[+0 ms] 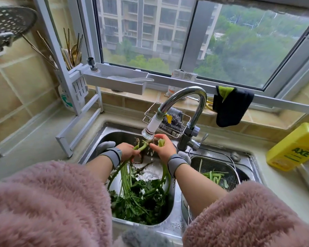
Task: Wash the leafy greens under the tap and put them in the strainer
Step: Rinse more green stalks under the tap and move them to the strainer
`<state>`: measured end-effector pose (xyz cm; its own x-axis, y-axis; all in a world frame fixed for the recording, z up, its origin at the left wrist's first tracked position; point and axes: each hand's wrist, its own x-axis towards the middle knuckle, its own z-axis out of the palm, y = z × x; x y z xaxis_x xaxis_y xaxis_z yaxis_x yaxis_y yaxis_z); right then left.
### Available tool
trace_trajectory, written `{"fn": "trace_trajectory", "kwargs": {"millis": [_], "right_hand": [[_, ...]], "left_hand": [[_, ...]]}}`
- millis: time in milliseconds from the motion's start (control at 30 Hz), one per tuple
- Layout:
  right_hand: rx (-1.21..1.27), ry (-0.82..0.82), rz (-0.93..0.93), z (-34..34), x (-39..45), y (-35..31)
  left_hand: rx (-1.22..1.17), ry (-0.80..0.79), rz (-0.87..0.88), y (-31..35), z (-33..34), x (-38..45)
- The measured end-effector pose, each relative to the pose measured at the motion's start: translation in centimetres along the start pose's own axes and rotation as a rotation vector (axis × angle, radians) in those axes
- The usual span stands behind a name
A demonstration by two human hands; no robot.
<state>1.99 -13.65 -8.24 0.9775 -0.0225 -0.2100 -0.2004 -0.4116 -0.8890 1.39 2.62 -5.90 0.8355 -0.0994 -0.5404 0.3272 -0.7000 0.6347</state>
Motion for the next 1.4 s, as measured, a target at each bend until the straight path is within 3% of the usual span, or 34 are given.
{"fn": "trace_trajectory", "kwargs": {"millis": [333, 633, 733, 1000, 1167, 1267, 1400], "right_hand": [[-0.120, -0.255, -0.152, 1.5, -0.6, -0.3], [-0.245, -0.126, -0.167, 0.5, 0.1, -0.1], [-0.181, -0.118, -0.157, -0.1, 0.1, -0.3], [-0.032, -0.058, 0.030, 0.3, 0.7, -0.3], [-0.296, -0.074, 0.042, 0.9, 1.1, -1.0], [-0.498, -0.005, 0.082, -0.5, 1.1, -0.7], [-0.323, -0.008, 0.063, -1.4, 1.0, 0.0]], "left_hand": [[0.229, 0.047, 0.062, 0.2, 0.2, 0.2], [0.221, 0.012, 0.091, 1.5, 0.4, 0.6], [0.166, 0.012, 0.075, 1.9, 0.9, 0.6], [0.359, 0.073, 0.090, 3.0, 1.5, 0.9], [0.447, 0.037, 0.075, 2.8, 1.6, 0.8], [0.440, 0.044, 0.086, 2.5, 1.2, 0.3], [0.453, 0.057, 0.055, 1.5, -0.3, -0.2]]}}
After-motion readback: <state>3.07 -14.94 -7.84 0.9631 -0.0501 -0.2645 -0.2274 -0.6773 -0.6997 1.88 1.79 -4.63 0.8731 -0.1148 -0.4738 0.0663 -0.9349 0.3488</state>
